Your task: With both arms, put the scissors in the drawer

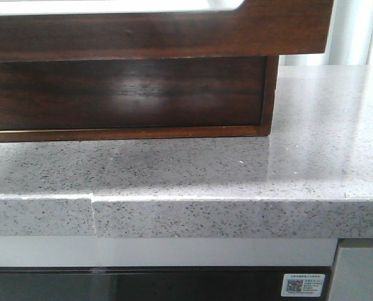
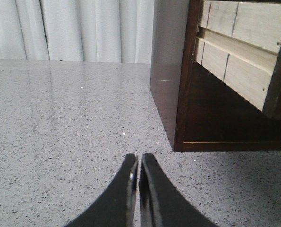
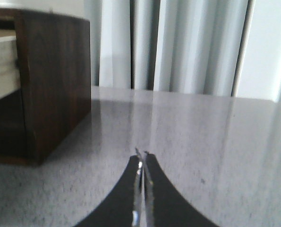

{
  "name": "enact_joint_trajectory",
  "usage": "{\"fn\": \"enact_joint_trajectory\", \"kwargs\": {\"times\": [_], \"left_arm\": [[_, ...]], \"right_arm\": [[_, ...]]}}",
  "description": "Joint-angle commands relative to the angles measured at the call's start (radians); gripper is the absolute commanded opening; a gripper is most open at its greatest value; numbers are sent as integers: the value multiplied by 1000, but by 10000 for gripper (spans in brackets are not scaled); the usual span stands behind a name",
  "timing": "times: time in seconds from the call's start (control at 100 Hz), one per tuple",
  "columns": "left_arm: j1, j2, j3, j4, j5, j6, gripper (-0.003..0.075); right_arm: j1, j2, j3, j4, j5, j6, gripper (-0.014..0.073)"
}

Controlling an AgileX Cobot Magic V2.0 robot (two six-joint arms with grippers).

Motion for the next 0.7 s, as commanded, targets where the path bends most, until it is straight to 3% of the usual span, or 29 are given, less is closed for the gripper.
{"fn": "enact_joint_trajectory", "kwargs": {"times": [0.0, 0.04, 0.1, 0.16, 0.33, 0.69], "left_arm": [[2, -32, 38, -8, -74, -6, -20], [2, -32, 38, -8, -74, -6, -20], [2, -32, 38, -8, -74, -6, -20], [2, -32, 38, -8, -74, -6, -20], [2, -32, 38, -8, -74, -6, -20], [2, -32, 38, -8, -74, -6, -20]], "right_arm": [[-8, -24, 9, -2, -97, 11, -69], [-8, -25, 22, -107, -89, 93, -69], [-8, -25, 50, -372, -137, 426, -69], [-8, -25, 68, -499, -175, 572, -69], [-8, -25, 68, -494, -109, 575, -69], [-8, -25, 68, -496, -110, 575, -69]]}}
